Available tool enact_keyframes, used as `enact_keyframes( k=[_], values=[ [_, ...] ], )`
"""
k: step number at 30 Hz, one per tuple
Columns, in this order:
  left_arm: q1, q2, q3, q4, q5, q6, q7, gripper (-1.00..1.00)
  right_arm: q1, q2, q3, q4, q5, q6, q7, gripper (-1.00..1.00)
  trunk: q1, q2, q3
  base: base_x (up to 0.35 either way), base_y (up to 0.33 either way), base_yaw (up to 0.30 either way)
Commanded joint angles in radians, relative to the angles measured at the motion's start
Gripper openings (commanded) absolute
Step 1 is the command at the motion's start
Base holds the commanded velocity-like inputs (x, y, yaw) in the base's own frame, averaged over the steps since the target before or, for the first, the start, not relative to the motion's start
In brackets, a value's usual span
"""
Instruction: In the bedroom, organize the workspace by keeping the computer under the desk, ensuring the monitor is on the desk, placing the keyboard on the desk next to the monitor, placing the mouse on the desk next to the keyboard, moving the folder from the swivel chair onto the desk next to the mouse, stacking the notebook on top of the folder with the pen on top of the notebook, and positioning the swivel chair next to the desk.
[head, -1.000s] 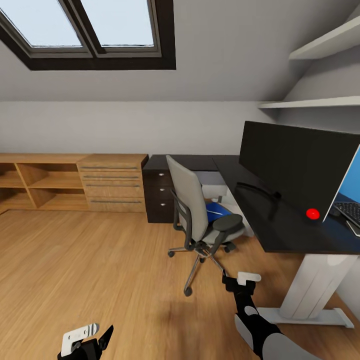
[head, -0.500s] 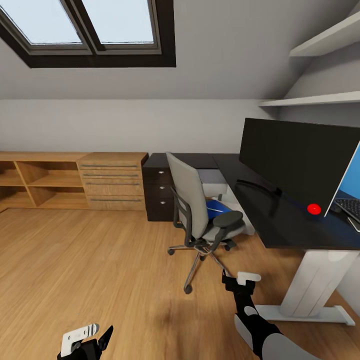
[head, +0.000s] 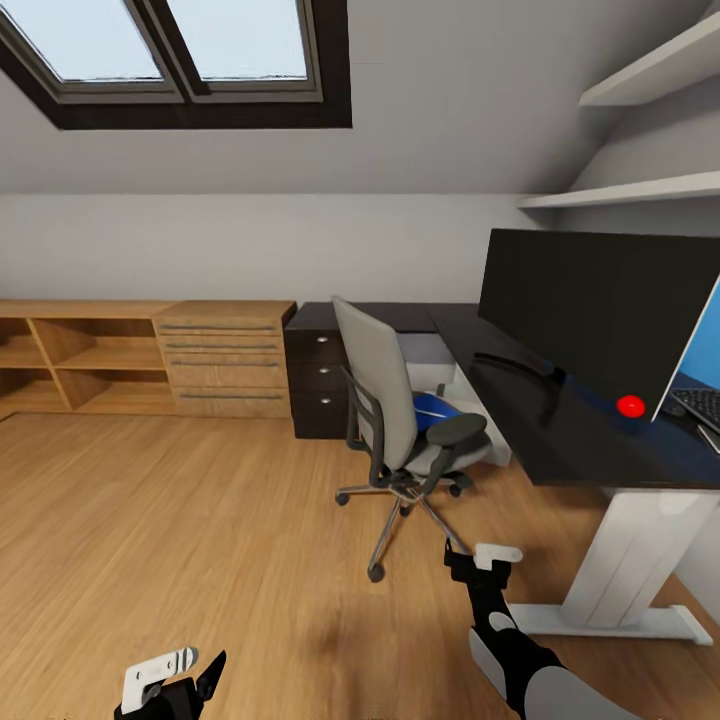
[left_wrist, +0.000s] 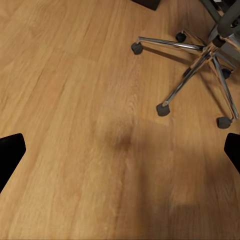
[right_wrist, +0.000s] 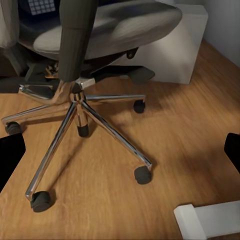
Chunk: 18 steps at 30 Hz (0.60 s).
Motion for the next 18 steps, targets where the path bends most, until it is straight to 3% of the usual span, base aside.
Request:
enact_keyframes(
  k=[1, 18],
  values=[
    [0.000, 0.000, 0.002, -0.001, 0.007, 0.006, -0.003, 1.00, -0.001, 0.001, -0.002, 0.000, 0.001, -0.003, -0.001, 1.00, 0.004, -0.008, -0.004, 0.000, 0.000, 0.000],
    [0.000, -0.002, 0.000, -0.004, 0.009, 0.011, -0.005, 1.00, -0.001, 0.000, -0.002, -0.001, 0.001, -0.012, -0.001, 1.00, 0.069, -0.127, -0.057, 0.000, 0.000, 0.000]
  ],
)
